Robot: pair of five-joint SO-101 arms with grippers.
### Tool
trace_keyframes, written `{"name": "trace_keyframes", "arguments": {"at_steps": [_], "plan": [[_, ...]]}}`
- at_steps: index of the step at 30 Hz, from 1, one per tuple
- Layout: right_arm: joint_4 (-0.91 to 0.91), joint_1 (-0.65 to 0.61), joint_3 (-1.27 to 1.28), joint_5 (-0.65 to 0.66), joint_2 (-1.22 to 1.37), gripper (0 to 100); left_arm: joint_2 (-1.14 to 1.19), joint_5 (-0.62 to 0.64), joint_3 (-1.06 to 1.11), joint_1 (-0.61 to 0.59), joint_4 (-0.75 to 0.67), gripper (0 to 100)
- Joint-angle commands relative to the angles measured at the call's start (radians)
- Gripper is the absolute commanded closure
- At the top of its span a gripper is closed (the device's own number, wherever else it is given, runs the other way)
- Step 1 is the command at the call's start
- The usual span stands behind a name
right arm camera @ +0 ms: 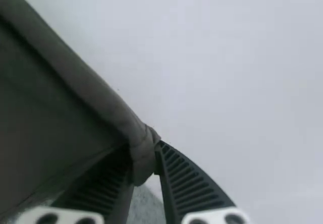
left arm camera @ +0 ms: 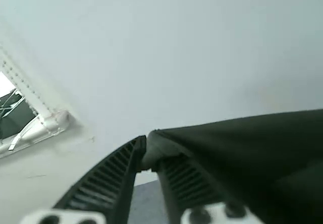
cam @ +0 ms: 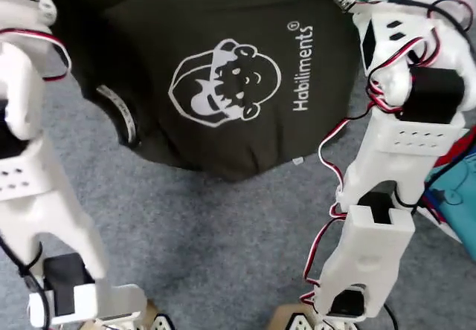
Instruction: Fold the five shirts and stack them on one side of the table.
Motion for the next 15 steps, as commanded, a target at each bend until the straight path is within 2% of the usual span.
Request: {"name": "trace_keyframes", "arguments": {"at_steps": [1, 5, 8, 15], "plan": [[0.031, 0.022, -0.008, 0.003, -0.015, 98.7, -0.002, 0.005, -0.114, 0.049, 0.130, 99], [0.173, 0.022, -0.041, 0.011, -0.044, 98.7, -0.002, 0.002, -0.211, 0.097, 0.330, 99], [0.294, 0.019, -0.037, 0.069, -0.082, 98.7, -0.002, -0.008, -0.254, 0.130, 0.465, 99], [0.291, 0.053, -0.034, 0.075, -0.130, 98.7, -0.081, -0.012, -0.133, 0.157, 0.460, 99]]}}
